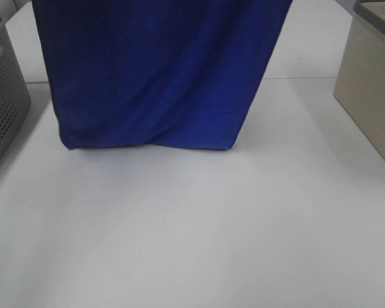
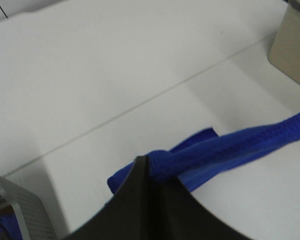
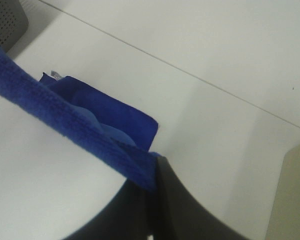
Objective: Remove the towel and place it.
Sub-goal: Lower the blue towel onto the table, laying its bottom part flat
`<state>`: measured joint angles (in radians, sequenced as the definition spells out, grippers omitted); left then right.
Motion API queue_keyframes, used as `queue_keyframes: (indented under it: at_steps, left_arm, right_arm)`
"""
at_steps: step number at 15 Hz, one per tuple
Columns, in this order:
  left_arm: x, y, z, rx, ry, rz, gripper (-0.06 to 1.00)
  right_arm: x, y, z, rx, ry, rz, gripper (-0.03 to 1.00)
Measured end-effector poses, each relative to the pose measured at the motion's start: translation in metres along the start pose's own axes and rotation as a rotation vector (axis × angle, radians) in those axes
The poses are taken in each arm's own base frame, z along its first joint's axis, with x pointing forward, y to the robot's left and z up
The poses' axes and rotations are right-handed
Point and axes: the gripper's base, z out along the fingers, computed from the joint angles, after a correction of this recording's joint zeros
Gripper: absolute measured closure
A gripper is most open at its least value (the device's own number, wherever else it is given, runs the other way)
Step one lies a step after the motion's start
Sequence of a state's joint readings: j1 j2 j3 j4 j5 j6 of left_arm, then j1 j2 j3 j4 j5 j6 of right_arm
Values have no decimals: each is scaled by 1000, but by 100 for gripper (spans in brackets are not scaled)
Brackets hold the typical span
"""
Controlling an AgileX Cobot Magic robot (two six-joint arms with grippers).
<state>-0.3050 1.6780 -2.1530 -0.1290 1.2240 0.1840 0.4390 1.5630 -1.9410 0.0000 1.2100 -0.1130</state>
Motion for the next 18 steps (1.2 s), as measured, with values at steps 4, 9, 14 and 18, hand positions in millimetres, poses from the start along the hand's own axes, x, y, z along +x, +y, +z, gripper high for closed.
queue_keyframes:
  at_steps: [4,9,14,18]
  left_arm:
    - [24,-5,-3,31,81,-16,94]
    - [32,12,76,-50,174,40,94]
    - [-22,37,153,-261,-388,219,94]
    - [-77,39,124,-373,-859,299,94]
  right_arm:
    - [20,3,-14,-3,23,3,95]
    - [0,-10,57,115,-1,-54,95]
    - [-63,-33,126,307,-563,-173,95]
    - [-105,-52,91,365,-883,-168,95]
